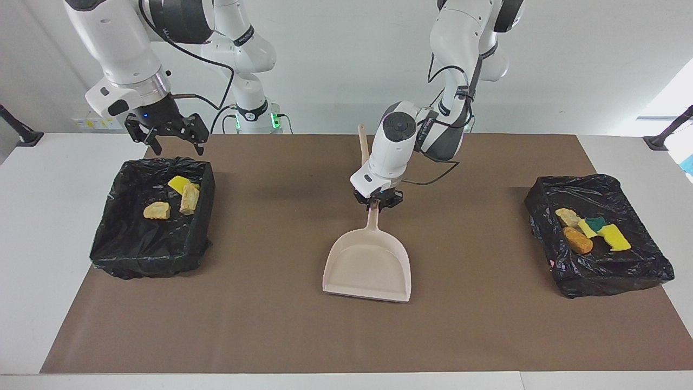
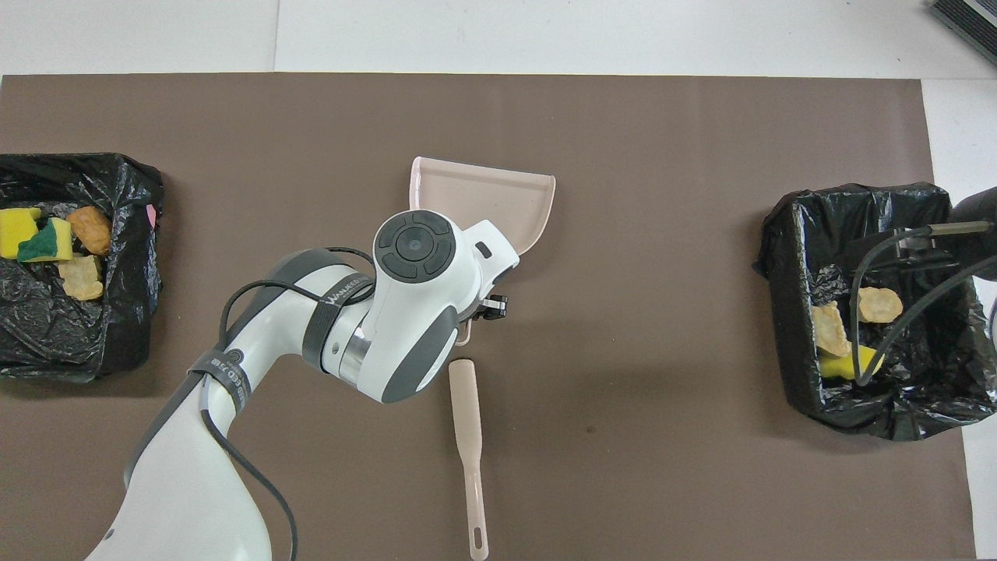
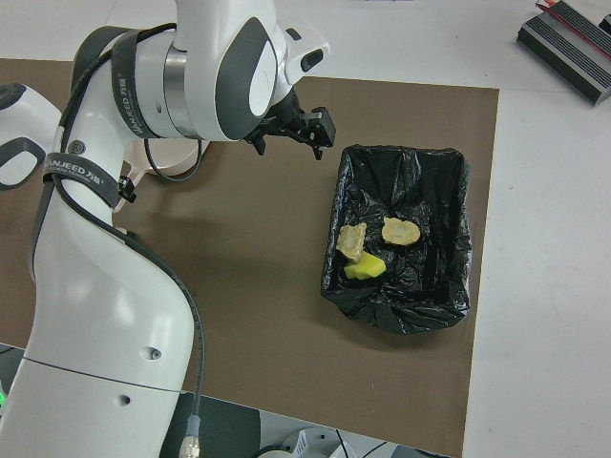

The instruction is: Sweep and dump trash in bin

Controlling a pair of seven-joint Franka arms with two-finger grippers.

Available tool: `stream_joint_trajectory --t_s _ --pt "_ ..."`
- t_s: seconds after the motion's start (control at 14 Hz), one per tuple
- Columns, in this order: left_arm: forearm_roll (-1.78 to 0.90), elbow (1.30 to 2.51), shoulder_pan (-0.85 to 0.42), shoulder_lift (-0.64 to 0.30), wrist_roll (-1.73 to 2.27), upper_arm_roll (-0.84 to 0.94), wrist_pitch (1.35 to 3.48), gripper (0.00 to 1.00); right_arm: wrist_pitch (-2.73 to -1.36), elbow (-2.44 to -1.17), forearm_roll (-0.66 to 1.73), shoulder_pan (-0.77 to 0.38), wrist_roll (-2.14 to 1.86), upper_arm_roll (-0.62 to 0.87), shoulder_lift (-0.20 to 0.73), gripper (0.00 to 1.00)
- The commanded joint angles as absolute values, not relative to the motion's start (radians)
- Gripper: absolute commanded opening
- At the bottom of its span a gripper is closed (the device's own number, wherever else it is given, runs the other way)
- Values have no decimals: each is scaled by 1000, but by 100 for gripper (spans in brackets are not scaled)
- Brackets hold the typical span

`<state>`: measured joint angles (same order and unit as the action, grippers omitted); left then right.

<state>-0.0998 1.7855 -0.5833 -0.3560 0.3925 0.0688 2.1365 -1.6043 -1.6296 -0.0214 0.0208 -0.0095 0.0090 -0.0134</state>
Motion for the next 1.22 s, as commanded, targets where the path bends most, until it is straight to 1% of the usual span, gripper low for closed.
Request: stream_joint_trajectory --t_s 0.0,0.07,0.14,0.36,0.65,1.15 --pt "-126 1815 -603 -350 394 49 2180 49 -1608 -1634 -2 21 -35 2 -20 100" --pt "-126 1815 -603 -350 396 49 2174 85 -1608 -1634 -2 21 -35 2 -20 100" --pt "-126 1813 -598 -348 405 49 2165 100 -1608 -1634 -2 21 -35 2 -20 100" --pt "-126 1802 -565 -316 419 37 2114 100 -1608 -1634 -2 21 -35 2 -20 100" --pt "-115 1802 -450 -264 394 35 2080 100 -1608 -1634 -2 21 -35 2 -20 100" --pt "-112 1802 -180 -190 30 32 1942 100 -1608 -1634 -2 21 -35 2 -21 100"
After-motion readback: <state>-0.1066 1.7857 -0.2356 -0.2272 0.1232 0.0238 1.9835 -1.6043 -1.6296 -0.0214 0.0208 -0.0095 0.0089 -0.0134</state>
